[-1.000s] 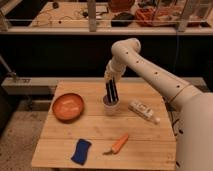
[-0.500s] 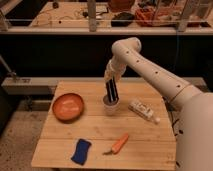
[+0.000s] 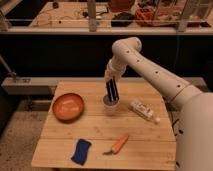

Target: Place the eraser in the ceramic cup

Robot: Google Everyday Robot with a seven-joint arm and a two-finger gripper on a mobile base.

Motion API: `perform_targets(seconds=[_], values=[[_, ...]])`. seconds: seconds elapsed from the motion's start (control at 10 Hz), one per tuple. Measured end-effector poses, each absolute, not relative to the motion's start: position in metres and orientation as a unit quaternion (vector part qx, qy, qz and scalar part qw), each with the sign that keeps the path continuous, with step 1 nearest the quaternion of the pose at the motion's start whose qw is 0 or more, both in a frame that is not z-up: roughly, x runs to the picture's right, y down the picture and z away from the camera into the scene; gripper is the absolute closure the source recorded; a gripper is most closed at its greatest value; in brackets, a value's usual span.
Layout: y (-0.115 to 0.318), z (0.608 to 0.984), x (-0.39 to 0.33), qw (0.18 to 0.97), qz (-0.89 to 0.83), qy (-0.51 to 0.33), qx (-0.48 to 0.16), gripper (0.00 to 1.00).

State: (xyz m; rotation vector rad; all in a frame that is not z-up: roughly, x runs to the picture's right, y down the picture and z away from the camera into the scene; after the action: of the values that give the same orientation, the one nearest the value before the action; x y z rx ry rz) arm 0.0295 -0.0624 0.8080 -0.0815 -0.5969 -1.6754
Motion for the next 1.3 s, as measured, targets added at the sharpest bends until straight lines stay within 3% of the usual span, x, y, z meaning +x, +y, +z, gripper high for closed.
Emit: perform_targets(seconds=[0.2,1.3], values=[[-0.0618,0.8089,0.0290,0.627,-0.733,-0.262,-0.034,0.97],[-0.0625,0.8096,0.0268,0.615,-0.742,-0.265,-0.027,0.97]])
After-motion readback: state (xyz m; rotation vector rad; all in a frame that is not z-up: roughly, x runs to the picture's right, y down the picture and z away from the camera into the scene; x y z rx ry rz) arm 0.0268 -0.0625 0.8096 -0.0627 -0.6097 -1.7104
